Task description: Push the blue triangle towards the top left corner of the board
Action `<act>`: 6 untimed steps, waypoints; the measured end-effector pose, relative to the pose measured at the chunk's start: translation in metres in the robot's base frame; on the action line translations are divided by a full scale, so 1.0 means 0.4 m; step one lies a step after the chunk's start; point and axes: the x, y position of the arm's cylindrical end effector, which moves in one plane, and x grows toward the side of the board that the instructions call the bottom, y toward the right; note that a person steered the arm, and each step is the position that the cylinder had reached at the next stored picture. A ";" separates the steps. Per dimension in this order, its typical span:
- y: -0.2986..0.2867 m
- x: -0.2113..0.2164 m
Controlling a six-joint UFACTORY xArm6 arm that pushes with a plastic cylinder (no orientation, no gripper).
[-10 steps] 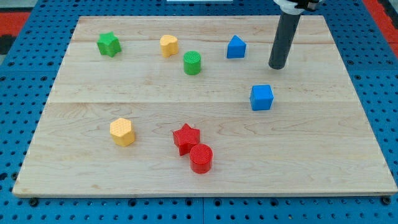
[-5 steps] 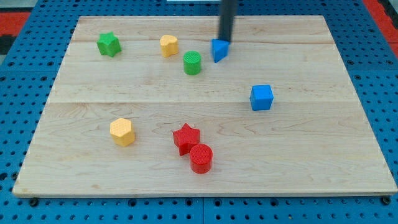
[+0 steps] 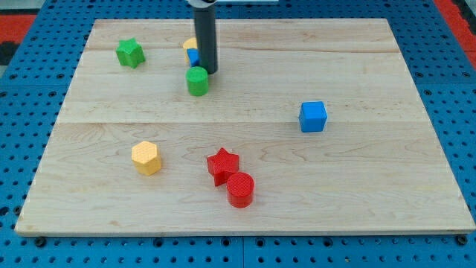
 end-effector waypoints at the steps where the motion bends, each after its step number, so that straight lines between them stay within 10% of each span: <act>1: -0.093 -0.018; 4: -0.158 -0.307; 6: -0.112 -0.303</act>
